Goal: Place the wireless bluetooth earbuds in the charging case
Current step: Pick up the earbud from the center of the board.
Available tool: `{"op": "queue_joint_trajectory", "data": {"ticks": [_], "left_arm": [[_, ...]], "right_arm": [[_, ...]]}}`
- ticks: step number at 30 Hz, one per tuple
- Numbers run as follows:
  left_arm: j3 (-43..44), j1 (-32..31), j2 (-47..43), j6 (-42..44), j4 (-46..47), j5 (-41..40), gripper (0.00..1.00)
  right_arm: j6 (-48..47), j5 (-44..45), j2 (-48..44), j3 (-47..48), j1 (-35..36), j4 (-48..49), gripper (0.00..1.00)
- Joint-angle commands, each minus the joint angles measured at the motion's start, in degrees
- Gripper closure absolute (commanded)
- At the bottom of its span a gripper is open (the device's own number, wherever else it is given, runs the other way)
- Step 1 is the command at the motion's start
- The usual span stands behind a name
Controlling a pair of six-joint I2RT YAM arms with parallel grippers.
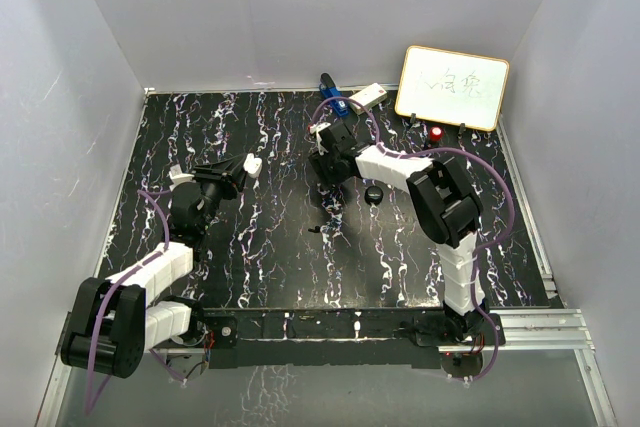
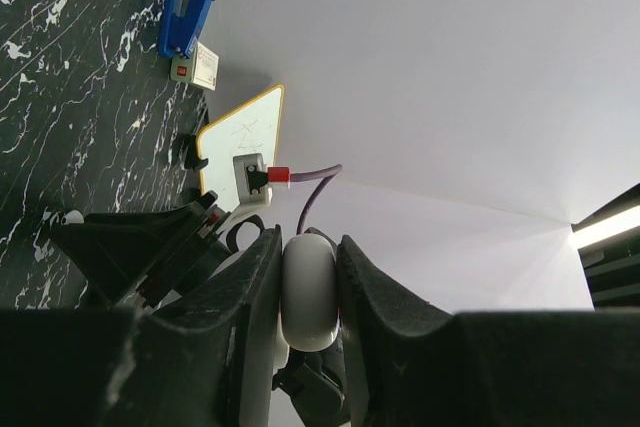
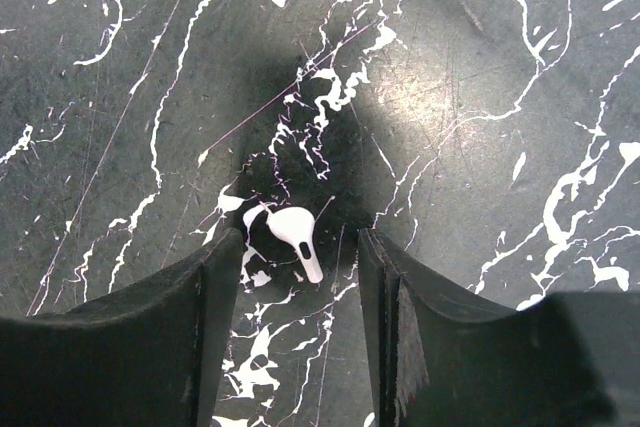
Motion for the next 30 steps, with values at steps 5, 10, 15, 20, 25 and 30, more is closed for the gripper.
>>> {"op": "queue_joint_trajectory", "data": {"ticks": [5,10,15,20,25,30], "left_arm": [[0.04,0.46,-1.87,-0.22,0.63,0.25,1.00],[0.01,0.41,-1.79,-0.22,0.59,0.25,1.00],[-0.02,0.42,-1.74,-0.22,0.72,0.17,1.00],[-0.02,0.41,-1.69,-0.22,0.72,0.08,1.00],[-0.03,0.45,-1.61,-0.31,0.79,0.13,1.00],[0.07,0.41,-1.46,-0.31,0.90,0.16,1.00]], "right_arm": [[-0.71,-0.40,1.29,2.51,-0.08,-0.89,0.57],[-0.86,-0.98,2.00,3.19,-0.03,-1.31,0.61],[-1.10,-1.59,2.79,4.15,-0.03,-1.88,0.65],[-1.18,-1.76,3.41,4.84,-0.03,-2.50,0.69],[-1.32,-1.71,3.74,5.06,-0.06,-3.40,0.75],[-1.19,-1.53,3.81,5.16,0.01,-4.73,0.75]]}}
